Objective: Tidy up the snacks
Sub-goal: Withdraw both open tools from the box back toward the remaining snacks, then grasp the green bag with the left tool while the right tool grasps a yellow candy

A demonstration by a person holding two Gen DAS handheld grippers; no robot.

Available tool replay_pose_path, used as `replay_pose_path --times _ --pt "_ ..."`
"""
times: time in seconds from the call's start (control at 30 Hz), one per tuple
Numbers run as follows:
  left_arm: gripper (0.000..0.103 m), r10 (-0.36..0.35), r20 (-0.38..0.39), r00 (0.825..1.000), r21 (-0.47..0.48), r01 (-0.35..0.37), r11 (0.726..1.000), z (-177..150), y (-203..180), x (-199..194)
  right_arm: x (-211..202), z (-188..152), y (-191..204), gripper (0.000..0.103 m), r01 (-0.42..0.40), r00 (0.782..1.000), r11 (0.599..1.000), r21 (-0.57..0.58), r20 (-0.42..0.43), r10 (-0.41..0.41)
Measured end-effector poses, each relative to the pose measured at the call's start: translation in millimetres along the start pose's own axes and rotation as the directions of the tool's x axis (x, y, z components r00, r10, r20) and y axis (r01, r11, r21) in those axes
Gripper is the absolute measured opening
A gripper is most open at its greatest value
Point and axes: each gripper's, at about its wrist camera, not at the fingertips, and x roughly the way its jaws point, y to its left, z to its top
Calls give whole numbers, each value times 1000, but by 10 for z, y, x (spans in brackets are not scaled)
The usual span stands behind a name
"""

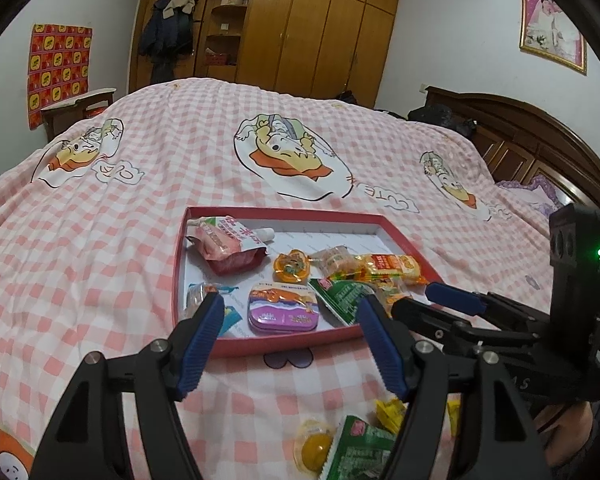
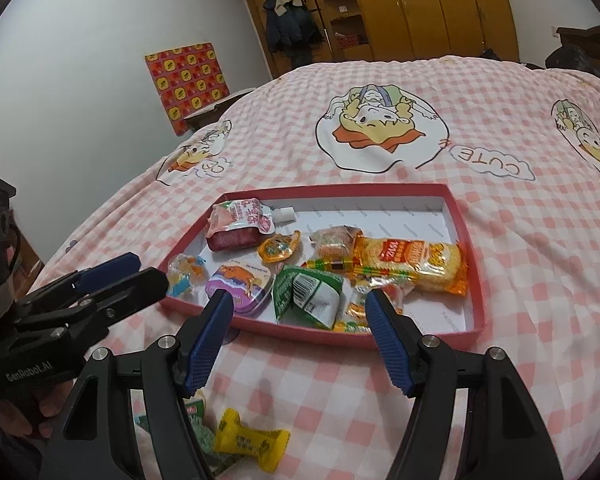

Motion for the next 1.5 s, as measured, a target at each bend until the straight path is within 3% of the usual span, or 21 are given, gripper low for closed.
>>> replay_pose_path --times 0.33,0.6,0.87,0.9,0.93,1.0,1.13,1.2,1.23,1.3,1.33,1.5 --pt "79 -5 -43 999 12 6 1000 -205 -34 -238 -323 -263 -139 70 1 1000 1000 7 -11 -1" --pt "79 -22 -130 991 62 30 998 -726 -314 -261 -616 -660 -332 70 16 999 998 53 -38 -14" --pt "79 -21 -135 991 144 41 989 -916 -597 -186 -773 -1045 -356 70 23 999 994 103 -45 -19" --pt "72 -17 -132 991 148 37 988 -923 -603 -176 -771 -1069 -345 70 20 999 994 103 -46 -16" --pt "56 -22 -128 992 147 41 988 -926 -599 -174 -754 -1077 -329 70 18 999 995 99 -50 -13" --pt "37 -21 -132 991 129 38 991 -923 -566 -168 -715 -1094 -278 70 24 998 997 75 -62 -19" --pt "25 -36 -120 992 98 48 994 -904 -493 -195 -570 -1100 -181 70 53 995 998 23 -90 -51" --pt "12 -39 -109 993 94 49 994 -892 -484 -226 -471 -1123 -151 68 82 990 997 -2 -115 -81" --pt "11 -39 -106 994 93 49 994 -884 -479 -235 -442 -1135 -131 64 100 988 995 -18 -119 -101" --pt "10 -54 -103 993 83 63 995 -877 -462 -258 -463 -1141 -122 38 119 987 993 -28 -105 -121" --pt "10 -59 -102 993 82 68 994 -882 -458 -269 -478 -1146 -145 29 118 988 993 -18 -100 -119" --pt "8 -69 -83 994 83 76 994 -880 -476 -330 -497 -1180 -182 29 103 991 995 1 -89 -103"
